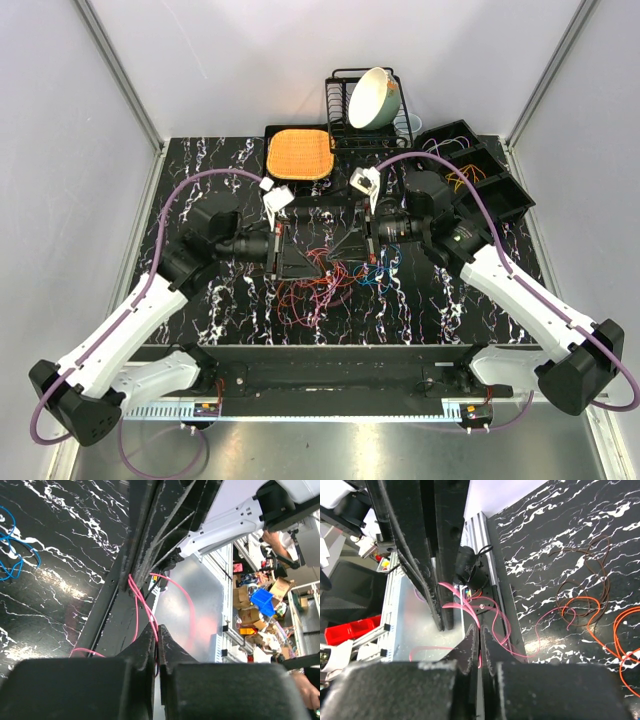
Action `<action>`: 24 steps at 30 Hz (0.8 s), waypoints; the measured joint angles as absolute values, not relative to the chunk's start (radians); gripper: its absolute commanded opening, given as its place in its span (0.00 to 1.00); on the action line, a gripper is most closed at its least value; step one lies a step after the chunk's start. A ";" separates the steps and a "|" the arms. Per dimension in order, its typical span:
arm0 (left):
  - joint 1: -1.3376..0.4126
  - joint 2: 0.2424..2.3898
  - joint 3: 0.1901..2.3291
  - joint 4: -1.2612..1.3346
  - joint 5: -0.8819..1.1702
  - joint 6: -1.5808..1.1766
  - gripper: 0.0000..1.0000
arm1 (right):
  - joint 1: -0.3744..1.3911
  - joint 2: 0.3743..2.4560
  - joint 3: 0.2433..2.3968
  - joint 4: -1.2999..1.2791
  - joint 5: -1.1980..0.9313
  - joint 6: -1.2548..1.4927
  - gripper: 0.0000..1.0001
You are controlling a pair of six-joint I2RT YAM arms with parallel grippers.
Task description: Untangle the cables
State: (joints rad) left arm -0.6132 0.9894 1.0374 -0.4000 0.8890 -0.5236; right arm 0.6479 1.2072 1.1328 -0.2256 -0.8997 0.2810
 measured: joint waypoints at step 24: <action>-0.608 0.858 1.052 -0.840 -0.003 -0.398 0.99 | 0.535 1.308 1.813 -0.636 -0.002 0.239 0.00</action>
State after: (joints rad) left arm -0.6079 0.8577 1.0523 -0.8398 -0.0029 -0.3977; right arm 0.5346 1.3079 1.8130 -0.6357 -0.0021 0.2386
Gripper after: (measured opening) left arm 0.987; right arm 0.011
